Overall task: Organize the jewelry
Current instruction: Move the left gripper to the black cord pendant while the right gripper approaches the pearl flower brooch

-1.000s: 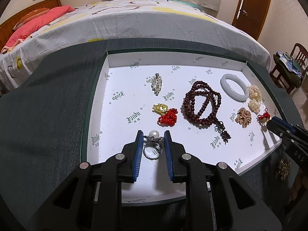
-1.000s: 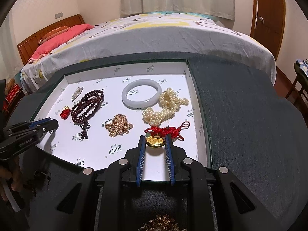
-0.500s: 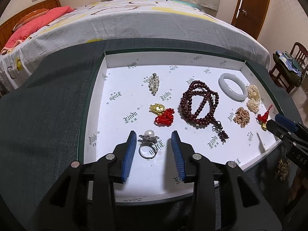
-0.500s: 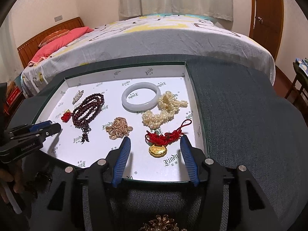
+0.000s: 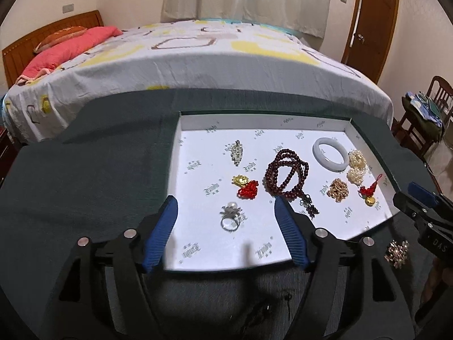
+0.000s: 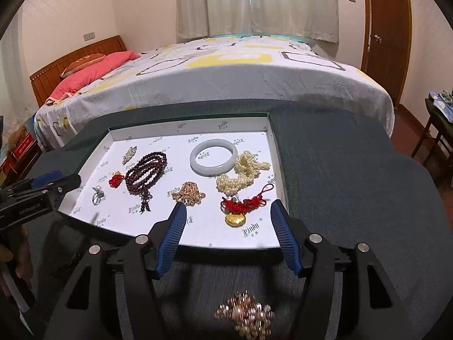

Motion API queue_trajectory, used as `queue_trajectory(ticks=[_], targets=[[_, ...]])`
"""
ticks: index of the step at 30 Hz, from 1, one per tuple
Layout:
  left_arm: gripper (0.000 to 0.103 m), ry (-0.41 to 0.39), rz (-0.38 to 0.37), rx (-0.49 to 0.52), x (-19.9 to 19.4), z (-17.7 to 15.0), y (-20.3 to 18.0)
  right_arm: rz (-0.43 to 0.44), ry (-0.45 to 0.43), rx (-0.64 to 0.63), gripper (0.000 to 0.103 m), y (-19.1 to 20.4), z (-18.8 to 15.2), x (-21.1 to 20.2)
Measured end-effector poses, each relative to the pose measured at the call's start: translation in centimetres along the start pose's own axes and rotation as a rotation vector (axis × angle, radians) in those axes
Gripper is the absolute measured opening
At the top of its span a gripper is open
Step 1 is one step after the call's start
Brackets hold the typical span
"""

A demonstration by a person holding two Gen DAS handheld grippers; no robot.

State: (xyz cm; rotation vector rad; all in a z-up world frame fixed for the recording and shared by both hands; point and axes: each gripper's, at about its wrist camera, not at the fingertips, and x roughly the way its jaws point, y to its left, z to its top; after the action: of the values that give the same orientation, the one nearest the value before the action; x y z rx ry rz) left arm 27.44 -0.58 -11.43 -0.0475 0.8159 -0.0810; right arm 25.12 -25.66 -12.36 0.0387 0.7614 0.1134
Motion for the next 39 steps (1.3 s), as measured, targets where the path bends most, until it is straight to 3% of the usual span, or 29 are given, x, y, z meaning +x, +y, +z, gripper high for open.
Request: queue_trajectory(ticks=[11, 18, 21, 28, 30, 34, 39], targets=[[0.074, 0.015, -0.007, 0.037, -3.5, -4.6, -0.5, -0.007, 0.021, 0.022, 0.061, -0.4, -3.2, -2.6], [0.072, 0.075, -0.025, 0.069, -2.6, -7.2, -1.7, -0.016, 0.058, 0.042, 0.061, -1.3, -5.6, -3.3], [0.065, 0.092, -0.026, 0.085, -2.0, -7.7, -2.2, -0.034, 0.069, 0.044, 0.061, -1.7, -6.1, -3.3], [0.063, 0.126, -0.014, 0.110, -0.6, -8.1, -2.4, -0.067, 0.096, 0.067, 0.061, -3.1, -6.6, -2.8], [0.056, 0.137, -0.017, 0.115, -0.2, -8.2, -2.5, -0.072, 0.100, 0.066, 0.061, -3.3, -6.7, -2.7], [0.053, 0.138, -0.021, 0.124, 0.2, -8.2, -2.6, -0.078, 0.110, 0.068, 0.061, -3.5, -6.9, -2.3], [0.031, 0.131, -0.038, 0.149, 0.4, -7.9, -2.9, -0.070, 0.121, 0.074, 0.061, -3.5, -7.0, -1.9]])
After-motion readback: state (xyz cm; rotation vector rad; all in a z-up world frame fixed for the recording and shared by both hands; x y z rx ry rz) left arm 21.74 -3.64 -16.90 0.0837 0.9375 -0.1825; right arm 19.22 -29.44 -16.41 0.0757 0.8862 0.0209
